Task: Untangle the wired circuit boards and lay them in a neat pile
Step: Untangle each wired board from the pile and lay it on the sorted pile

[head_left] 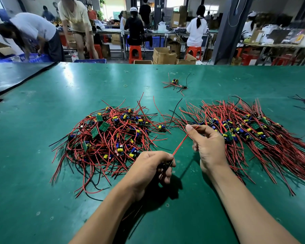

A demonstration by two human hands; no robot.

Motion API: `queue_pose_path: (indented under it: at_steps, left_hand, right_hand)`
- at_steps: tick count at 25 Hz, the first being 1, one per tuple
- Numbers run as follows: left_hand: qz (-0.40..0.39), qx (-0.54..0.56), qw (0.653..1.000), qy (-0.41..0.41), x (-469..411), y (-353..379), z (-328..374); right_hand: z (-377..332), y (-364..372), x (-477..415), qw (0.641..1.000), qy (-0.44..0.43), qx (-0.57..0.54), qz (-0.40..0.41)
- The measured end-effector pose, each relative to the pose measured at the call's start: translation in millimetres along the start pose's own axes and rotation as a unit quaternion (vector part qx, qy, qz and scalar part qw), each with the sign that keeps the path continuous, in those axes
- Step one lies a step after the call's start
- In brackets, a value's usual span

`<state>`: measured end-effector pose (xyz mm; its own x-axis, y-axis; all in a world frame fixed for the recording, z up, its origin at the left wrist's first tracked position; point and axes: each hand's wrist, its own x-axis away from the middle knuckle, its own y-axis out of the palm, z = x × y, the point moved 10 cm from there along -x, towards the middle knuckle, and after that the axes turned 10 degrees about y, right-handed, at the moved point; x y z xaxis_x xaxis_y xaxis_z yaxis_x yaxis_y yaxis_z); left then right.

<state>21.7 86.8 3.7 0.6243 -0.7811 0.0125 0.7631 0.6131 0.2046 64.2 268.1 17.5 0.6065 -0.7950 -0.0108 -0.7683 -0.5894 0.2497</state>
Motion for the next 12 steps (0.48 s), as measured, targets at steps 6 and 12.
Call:
queue_pose_path:
  at_steps: [6, 12]
  left_hand:
    - [0.003, 0.002, 1.0, -0.002, -1, -3, -1]
    - [0.013, 0.033, 0.999, -0.01, -2, -6, -3]
  right_hand:
    - [-23, -15, 3, 0.977, -0.116, 0.156, 0.082]
    - [-22, -15, 2, 0.979, -0.107, 0.159, 0.07]
